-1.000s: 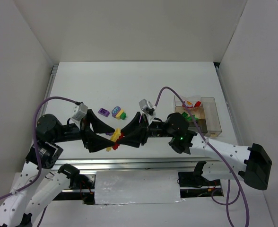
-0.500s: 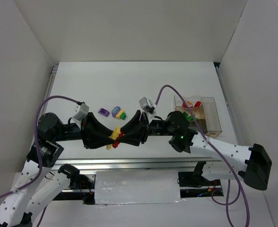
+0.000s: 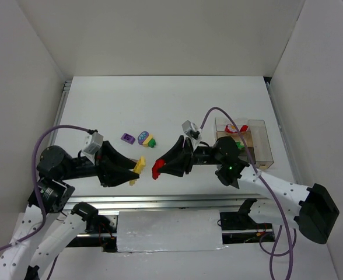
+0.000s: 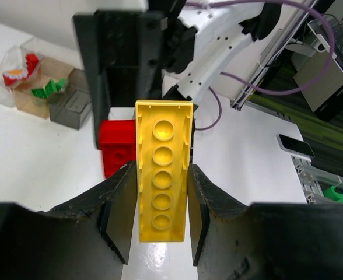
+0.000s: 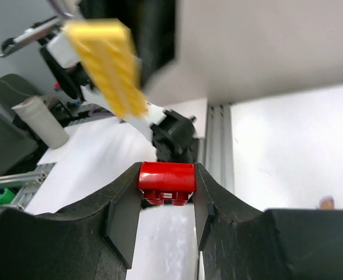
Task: Sort the legos into containers by color
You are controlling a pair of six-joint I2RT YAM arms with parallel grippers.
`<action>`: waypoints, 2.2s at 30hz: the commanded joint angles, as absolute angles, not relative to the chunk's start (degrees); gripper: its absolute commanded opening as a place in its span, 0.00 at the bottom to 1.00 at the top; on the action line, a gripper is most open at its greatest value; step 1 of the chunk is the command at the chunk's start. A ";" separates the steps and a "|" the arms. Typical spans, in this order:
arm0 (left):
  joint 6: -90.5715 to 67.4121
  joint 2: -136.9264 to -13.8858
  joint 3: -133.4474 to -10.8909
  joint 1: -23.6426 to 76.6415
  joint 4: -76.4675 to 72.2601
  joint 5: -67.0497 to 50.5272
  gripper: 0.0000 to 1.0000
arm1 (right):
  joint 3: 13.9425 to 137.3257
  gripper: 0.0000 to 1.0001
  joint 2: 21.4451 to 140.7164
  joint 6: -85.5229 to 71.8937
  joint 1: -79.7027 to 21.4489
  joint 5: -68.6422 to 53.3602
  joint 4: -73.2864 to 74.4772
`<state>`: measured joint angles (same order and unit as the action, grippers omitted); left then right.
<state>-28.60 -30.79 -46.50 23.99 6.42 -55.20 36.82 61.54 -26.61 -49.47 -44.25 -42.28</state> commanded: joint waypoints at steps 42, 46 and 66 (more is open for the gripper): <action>-16.43 -29.53 -48.69 24.17 23.29 -36.92 0.00 | 55.64 1.00 83.77 -33.22 -5.36 9.06 1.41; -17.57 -30.32 -48.69 24.08 21.63 -38.49 0.00 | 53.46 1.00 74.05 -32.53 -6.59 3.02 1.51; -37.35 -31.03 -43.86 24.08 -5.36 -58.80 0.00 | 41.21 0.96 54.13 -27.52 -63.08 -21.48 -39.91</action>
